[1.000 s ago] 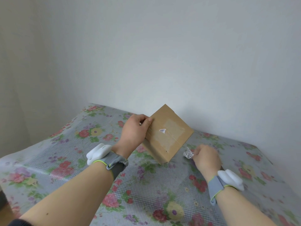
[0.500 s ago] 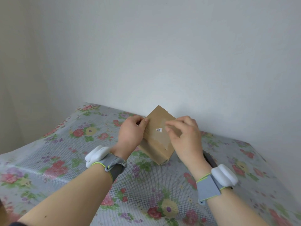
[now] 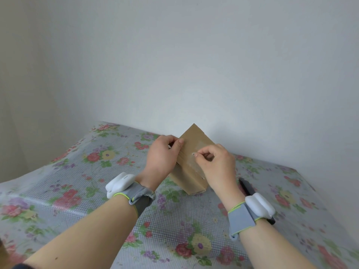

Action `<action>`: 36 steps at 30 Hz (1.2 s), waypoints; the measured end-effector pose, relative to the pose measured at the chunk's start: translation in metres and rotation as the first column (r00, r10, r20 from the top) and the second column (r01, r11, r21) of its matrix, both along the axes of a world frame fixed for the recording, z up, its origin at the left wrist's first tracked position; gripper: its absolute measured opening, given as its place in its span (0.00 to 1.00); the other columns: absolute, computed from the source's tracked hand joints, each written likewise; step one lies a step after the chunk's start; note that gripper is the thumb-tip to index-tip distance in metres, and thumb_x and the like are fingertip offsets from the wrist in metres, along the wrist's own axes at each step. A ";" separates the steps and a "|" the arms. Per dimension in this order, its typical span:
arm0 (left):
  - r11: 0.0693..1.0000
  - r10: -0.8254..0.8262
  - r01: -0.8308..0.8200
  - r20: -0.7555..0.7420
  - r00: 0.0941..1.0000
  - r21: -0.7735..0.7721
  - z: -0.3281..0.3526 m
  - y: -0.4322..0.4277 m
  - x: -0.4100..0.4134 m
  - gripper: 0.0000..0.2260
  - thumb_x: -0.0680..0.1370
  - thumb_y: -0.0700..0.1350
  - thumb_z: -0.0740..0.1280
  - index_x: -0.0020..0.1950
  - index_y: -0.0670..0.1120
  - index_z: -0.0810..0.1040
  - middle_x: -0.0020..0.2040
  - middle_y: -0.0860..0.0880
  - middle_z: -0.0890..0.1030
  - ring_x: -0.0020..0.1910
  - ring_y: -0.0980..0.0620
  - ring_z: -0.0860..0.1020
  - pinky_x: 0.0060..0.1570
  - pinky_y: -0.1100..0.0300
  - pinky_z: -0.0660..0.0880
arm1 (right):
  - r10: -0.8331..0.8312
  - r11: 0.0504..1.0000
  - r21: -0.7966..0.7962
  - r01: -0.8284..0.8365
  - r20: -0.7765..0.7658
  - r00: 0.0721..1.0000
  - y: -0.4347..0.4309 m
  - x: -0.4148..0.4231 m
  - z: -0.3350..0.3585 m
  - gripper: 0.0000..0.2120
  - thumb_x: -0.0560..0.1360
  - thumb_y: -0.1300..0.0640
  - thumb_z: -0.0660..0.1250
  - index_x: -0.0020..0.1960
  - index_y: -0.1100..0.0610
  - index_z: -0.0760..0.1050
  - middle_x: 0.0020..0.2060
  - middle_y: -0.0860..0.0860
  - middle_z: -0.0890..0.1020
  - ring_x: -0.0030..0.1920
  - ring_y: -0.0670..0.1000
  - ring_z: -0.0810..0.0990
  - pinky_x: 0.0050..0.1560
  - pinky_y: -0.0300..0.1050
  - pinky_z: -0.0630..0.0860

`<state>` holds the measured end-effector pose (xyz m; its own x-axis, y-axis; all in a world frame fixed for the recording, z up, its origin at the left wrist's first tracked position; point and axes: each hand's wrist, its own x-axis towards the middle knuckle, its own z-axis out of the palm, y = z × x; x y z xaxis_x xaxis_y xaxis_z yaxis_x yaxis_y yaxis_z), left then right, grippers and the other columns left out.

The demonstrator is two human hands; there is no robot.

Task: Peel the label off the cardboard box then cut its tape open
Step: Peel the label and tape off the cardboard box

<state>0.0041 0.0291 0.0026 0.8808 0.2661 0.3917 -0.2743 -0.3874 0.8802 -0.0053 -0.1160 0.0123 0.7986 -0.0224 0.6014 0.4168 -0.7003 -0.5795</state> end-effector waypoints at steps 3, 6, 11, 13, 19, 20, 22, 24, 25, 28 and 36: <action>1.000 -0.002 0.002 -0.001 1.000 -0.001 0.000 0.000 -0.001 0.12 0.79 0.50 0.63 0.48 0.44 0.81 0.47 0.47 0.80 0.46 0.49 0.77 0.47 0.52 0.76 | 0.025 1.000 0.000 -0.025 -0.012 1.000 -0.001 -0.002 0.001 0.05 0.68 0.55 0.74 0.35 0.53 0.80 0.34 0.45 0.78 0.36 0.44 0.75 0.42 0.43 0.75; 1.000 0.003 -0.002 -0.004 1.000 0.024 0.002 -0.002 -0.001 0.12 0.79 0.50 0.63 0.47 0.43 0.81 0.48 0.47 0.79 0.45 0.49 0.76 0.46 0.54 0.74 | 0.007 1.000 0.001 -0.007 -0.009 1.000 -0.003 -0.001 -0.001 0.04 0.69 0.57 0.73 0.36 0.53 0.80 0.34 0.45 0.78 0.35 0.45 0.76 0.42 0.46 0.76; 1.000 0.004 -0.004 -0.005 1.000 0.023 0.001 -0.003 0.000 0.12 0.79 0.50 0.63 0.46 0.44 0.81 0.47 0.47 0.79 0.45 0.48 0.76 0.46 0.53 0.74 | 0.065 0.998 0.021 -0.065 -0.002 0.998 -0.007 -0.002 -0.002 0.05 0.69 0.58 0.73 0.38 0.50 0.80 0.34 0.44 0.78 0.36 0.44 0.76 0.41 0.38 0.74; 1.000 -0.003 0.003 -0.005 1.000 0.016 0.001 -0.004 0.000 0.12 0.79 0.50 0.63 0.46 0.44 0.81 0.47 0.47 0.79 0.45 0.49 0.76 0.45 0.54 0.74 | 0.106 0.994 0.002 -0.106 0.012 0.994 -0.009 -0.004 -0.003 0.07 0.70 0.60 0.72 0.41 0.48 0.81 0.36 0.43 0.78 0.38 0.42 0.76 0.41 0.29 0.71; 1.000 -0.025 0.025 -0.008 1.000 0.005 0.000 -0.001 -0.002 0.11 0.79 0.50 0.63 0.46 0.45 0.80 0.48 0.48 0.79 0.45 0.50 0.76 0.45 0.56 0.73 | 0.124 0.991 -0.048 -0.123 0.012 0.992 -0.010 -0.005 -0.004 0.06 0.70 0.60 0.71 0.41 0.50 0.81 0.38 0.42 0.76 0.41 0.41 0.75 0.41 0.25 0.68; 1.000 -0.025 0.025 -0.006 1.000 0.006 -0.001 -0.001 -0.002 0.11 0.79 0.50 0.63 0.46 0.45 0.81 0.48 0.48 0.79 0.46 0.50 0.76 0.45 0.56 0.73 | 0.128 0.990 -0.057 -0.127 0.012 0.992 -0.011 -0.005 -0.004 0.06 0.70 0.60 0.72 0.40 0.50 0.80 0.38 0.42 0.76 0.40 0.41 0.75 0.41 0.27 0.69; 1.000 -0.023 0.023 -0.006 1.000 0.007 -0.001 0.000 -0.003 0.11 0.79 0.50 0.63 0.47 0.45 0.81 0.49 0.48 0.79 0.46 0.50 0.76 0.46 0.55 0.73 | 0.127 0.989 -0.072 -0.126 0.018 0.992 -0.012 -0.006 -0.005 0.06 0.70 0.60 0.72 0.40 0.50 0.80 0.37 0.42 0.76 0.40 0.41 0.75 0.42 0.29 0.69; 0.999 -0.032 0.032 -0.004 0.999 0.007 0.000 0.000 -0.004 0.11 0.79 0.50 0.63 0.46 0.45 0.81 0.48 0.48 0.78 0.45 0.50 0.75 0.45 0.56 0.73 | 0.115 0.991 -0.079 -0.112 0.029 0.993 -0.013 -0.006 -0.007 0.05 0.70 0.59 0.72 0.42 0.49 0.79 0.38 0.42 0.75 0.41 0.41 0.74 0.43 0.30 0.69; 0.999 -0.035 0.035 -0.002 0.999 0.008 0.001 0.000 -0.004 0.11 0.79 0.50 0.63 0.46 0.45 0.80 0.48 0.47 0.78 0.45 0.50 0.75 0.45 0.56 0.72 | 0.112 0.991 -0.084 -0.109 0.034 0.993 -0.013 -0.006 -0.007 0.05 0.71 0.59 0.71 0.43 0.49 0.79 0.38 0.43 0.75 0.41 0.41 0.74 0.43 0.30 0.69; 0.999 -0.043 0.043 0.004 0.999 0.016 0.001 0.000 -0.004 0.10 0.79 0.49 0.63 0.44 0.45 0.79 0.48 0.47 0.78 0.44 0.50 0.75 0.43 0.57 0.71 | 0.121 0.987 -0.110 -0.117 0.029 0.992 -0.014 -0.006 -0.006 0.05 0.71 0.58 0.71 0.42 0.49 0.79 0.39 0.43 0.75 0.42 0.43 0.74 0.44 0.35 0.72; 0.999 -0.053 0.053 -0.002 0.999 0.014 0.003 -0.002 -0.005 0.11 0.79 0.49 0.63 0.47 0.44 0.81 0.48 0.48 0.78 0.46 0.50 0.75 0.45 0.58 0.71 | 0.105 0.990 -0.104 -0.097 0.072 0.992 -0.015 -0.005 -0.012 0.04 0.72 0.57 0.70 0.47 0.51 0.78 0.39 0.44 0.74 0.43 0.46 0.73 0.45 0.40 0.72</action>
<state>-0.0005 0.0275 0.0060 0.8942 0.2139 0.3932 -0.2929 -0.3846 0.8754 -0.0108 -0.1308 0.0007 0.7447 0.1197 0.6566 0.5294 -0.7051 -0.4719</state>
